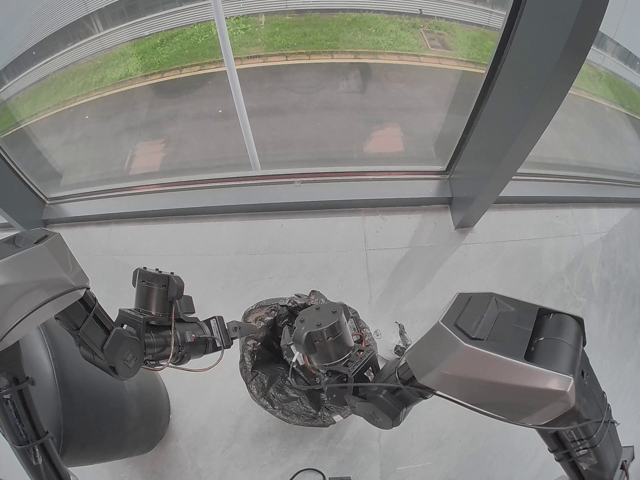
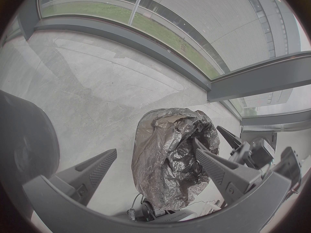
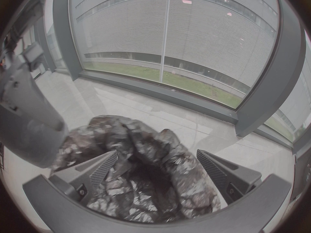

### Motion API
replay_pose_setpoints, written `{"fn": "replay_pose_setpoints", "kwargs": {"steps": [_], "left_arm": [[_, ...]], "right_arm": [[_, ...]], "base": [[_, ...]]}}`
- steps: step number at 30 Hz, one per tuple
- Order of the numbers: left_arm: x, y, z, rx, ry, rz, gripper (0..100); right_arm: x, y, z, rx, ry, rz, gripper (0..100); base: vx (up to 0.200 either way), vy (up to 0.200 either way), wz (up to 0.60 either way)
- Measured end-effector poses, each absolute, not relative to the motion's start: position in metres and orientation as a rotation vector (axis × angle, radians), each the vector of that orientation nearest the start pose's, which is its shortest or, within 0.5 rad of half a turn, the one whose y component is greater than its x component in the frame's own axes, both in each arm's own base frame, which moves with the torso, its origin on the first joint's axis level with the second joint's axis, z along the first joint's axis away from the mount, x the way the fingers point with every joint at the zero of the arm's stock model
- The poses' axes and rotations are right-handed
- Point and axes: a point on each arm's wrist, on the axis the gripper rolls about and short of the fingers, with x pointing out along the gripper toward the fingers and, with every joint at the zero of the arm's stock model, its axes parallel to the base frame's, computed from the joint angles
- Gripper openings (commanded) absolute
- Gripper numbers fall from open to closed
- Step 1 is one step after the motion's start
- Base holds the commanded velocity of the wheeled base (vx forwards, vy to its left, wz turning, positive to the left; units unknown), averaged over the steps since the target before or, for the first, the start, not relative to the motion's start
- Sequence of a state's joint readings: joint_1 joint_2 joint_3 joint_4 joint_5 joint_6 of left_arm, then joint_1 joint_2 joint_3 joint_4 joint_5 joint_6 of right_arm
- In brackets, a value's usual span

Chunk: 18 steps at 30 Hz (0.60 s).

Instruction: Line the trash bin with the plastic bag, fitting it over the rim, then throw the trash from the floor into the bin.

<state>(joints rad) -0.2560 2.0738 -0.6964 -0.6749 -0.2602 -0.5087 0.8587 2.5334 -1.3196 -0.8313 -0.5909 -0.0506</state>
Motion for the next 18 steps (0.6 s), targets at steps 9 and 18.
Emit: {"fn": "replay_pose_setpoints", "kwargs": {"steps": [9, 18], "left_arm": [[0.317, -0.089, 0.04, -0.478, 0.821, -0.303, 100], [0.318, -0.087, 0.038, -0.48, 0.824, -0.297, 100]], "right_arm": [[0.293, 0.361, -0.006, -0.316, 0.293, 0.355, 100], [0.317, 0.374, -0.025, -0.294, 0.264, 0.334, 100]], "base": [[0.0, 0.0, 0.0], [0.0, 0.0, 0.0]]}}
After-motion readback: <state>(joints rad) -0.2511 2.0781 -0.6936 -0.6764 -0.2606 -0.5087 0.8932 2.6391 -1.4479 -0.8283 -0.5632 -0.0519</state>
